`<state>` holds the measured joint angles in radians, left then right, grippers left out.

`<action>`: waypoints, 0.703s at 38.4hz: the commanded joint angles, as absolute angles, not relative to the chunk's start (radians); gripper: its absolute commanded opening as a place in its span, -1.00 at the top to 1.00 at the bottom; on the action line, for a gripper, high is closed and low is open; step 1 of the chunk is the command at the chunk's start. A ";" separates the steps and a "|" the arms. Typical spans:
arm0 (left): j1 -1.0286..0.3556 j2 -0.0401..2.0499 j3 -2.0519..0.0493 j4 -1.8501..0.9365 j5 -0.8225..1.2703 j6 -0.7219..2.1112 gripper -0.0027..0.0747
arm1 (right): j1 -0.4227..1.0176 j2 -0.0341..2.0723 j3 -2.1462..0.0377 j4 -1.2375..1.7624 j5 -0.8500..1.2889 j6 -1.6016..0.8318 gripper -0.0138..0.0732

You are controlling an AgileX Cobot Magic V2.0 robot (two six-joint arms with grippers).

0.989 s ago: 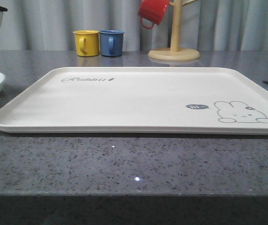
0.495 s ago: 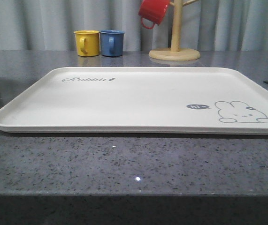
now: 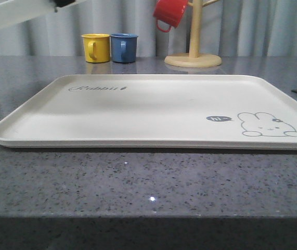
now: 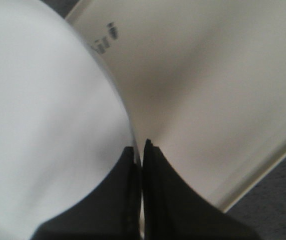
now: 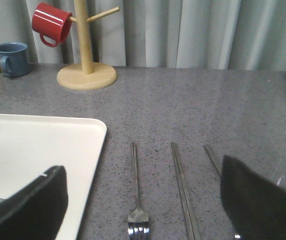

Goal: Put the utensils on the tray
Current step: 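Lift the white plate with the left gripper and carry it over the tray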

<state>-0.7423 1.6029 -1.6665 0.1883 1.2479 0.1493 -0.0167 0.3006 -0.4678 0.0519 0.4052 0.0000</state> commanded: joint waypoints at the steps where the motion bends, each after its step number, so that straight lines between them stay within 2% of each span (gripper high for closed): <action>1: -0.812 1.621 -1.728 0.204 1.230 0.123 0.98 | -0.023 0.318 -0.501 0.042 0.319 -0.015 -0.79; 11: -0.911 1.754 -1.766 0.166 1.256 0.121 0.98 | -0.023 0.318 -0.501 0.042 0.319 -0.015 -0.79; 27: -0.868 1.831 -1.766 0.123 1.258 0.072 0.98 | -0.023 0.318 -0.501 0.042 0.319 -0.015 -0.79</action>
<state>-0.8841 1.8843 -1.7300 0.1267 1.2403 0.1079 -0.0167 0.3006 -0.4678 0.0519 0.4052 0.0000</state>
